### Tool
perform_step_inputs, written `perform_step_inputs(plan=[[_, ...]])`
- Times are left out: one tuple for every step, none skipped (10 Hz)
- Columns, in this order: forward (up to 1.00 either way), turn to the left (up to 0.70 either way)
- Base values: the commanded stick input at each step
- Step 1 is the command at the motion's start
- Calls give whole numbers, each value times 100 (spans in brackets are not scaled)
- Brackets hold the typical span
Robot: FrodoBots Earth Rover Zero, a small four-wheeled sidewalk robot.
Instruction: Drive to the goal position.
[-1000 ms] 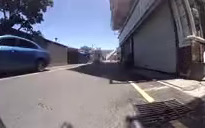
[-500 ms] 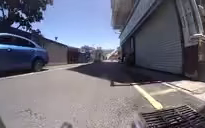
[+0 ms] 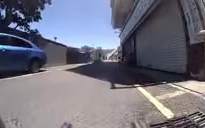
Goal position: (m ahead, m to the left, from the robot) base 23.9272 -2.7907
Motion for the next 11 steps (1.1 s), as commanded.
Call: perform_step_inputs(plan=[[45,0],[45,0],[45,0],[45,0],[45,0],[45,0],[45,0],[45,0],[45,0],[45,0],[45,0]])
